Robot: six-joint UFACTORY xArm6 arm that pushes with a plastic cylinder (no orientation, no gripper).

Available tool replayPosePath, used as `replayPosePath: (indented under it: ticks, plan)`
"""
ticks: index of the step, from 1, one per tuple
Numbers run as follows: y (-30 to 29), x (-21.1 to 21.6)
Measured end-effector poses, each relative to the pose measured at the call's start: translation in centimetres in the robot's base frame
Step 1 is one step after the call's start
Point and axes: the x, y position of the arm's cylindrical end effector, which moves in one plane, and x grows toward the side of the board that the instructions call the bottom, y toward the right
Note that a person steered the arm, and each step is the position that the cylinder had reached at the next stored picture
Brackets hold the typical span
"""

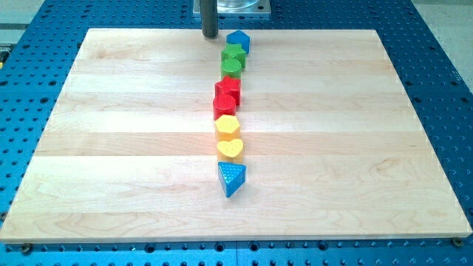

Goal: Push the blue cube to the top right side of the green star

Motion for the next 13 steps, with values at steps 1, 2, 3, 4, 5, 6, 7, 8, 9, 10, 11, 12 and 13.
replayPosePath:
  ticks: [1, 2, 3, 4, 5, 6, 7, 8, 9, 10, 11, 12, 13]
  plan:
    - [-0.2, 0.3]
    - [-1.0, 1.2]
    - [-0.9, 1.6]
    - [-0.9, 1.6]
    - [-0.9, 1.6]
    - [-0.2, 1.6]
    - [2.5, 2.0]
    - [4.9, 2.3]
    - [5.0, 3.6]
    - [8.1, 2.8]
    - [9.4, 5.9]
    - [17.0, 6.5]
    - [21.7, 9.7]
